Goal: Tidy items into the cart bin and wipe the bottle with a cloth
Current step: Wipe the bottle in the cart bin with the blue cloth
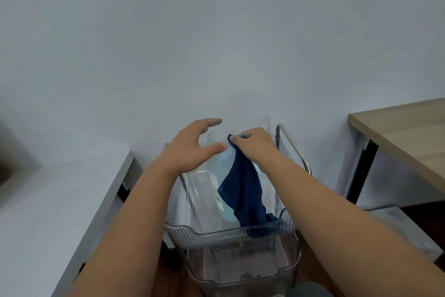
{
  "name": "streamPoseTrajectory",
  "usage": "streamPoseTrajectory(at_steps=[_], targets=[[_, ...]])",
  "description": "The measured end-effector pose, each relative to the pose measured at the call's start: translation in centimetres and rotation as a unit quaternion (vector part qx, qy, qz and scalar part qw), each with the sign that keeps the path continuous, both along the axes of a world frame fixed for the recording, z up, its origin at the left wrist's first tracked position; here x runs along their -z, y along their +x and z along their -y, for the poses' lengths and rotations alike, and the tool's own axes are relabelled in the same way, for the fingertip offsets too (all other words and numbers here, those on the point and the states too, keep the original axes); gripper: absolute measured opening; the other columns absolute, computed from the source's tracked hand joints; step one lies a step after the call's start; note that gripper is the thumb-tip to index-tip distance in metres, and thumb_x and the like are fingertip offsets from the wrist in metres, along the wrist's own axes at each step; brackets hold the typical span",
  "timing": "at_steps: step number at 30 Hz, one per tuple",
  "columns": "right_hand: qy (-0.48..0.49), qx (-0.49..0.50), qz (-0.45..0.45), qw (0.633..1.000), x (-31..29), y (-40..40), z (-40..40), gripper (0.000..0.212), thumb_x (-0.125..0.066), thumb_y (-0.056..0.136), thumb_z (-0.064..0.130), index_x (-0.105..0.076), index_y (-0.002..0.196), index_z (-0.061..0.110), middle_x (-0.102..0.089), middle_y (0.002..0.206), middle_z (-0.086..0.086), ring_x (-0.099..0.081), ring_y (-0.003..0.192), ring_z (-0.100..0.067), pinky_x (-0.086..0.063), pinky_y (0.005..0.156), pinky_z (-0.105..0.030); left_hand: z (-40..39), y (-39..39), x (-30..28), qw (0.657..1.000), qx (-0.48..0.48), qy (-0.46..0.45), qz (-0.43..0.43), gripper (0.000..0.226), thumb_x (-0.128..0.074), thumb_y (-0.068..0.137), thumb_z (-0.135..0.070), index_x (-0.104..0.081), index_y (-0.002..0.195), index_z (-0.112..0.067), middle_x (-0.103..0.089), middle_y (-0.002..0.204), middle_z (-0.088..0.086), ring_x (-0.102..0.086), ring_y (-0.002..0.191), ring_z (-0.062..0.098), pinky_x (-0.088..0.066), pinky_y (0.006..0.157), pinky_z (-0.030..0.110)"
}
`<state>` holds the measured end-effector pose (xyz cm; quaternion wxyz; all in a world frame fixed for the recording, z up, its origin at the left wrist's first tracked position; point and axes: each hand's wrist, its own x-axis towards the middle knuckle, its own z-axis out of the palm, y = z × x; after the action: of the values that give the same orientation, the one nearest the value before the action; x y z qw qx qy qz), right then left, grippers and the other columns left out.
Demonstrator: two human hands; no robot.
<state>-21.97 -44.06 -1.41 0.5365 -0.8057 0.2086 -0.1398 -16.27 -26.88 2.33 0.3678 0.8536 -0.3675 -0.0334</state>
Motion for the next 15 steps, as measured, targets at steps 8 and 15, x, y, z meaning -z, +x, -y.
streamPoseTrajectory(at_steps=[8,15], targets=[[-0.053,-0.003,-0.029,0.998,-0.6,0.2,-0.2,0.028,-0.057,0.087,0.038,-0.071,0.075,0.017,-0.065,0.075,-0.001,-0.06,0.08,-0.024,-0.049,0.089,-0.049,1.7,-0.7,-0.3,0.984,-0.118,0.046,0.122,0.063,-0.08,0.07,-0.053,-0.069,0.123,-0.02,-0.071,0.108,0.001,-0.063,0.103,0.014,-0.051,0.091,0.033],[-0.1,-0.014,-0.03,0.994,-0.3,0.9,-0.7,0.026,-0.053,0.088,0.034,-0.07,0.082,0.015,-0.07,0.088,-0.004,-0.063,0.088,-0.025,-0.05,0.09,-0.049,0.5,-0.4,0.8,0.994,-0.068,-0.018,0.081,0.051,-0.08,0.075,-0.042,-0.068,0.122,-0.03,-0.067,0.106,-0.008,-0.063,0.099,0.006,-0.051,0.093,0.028]])
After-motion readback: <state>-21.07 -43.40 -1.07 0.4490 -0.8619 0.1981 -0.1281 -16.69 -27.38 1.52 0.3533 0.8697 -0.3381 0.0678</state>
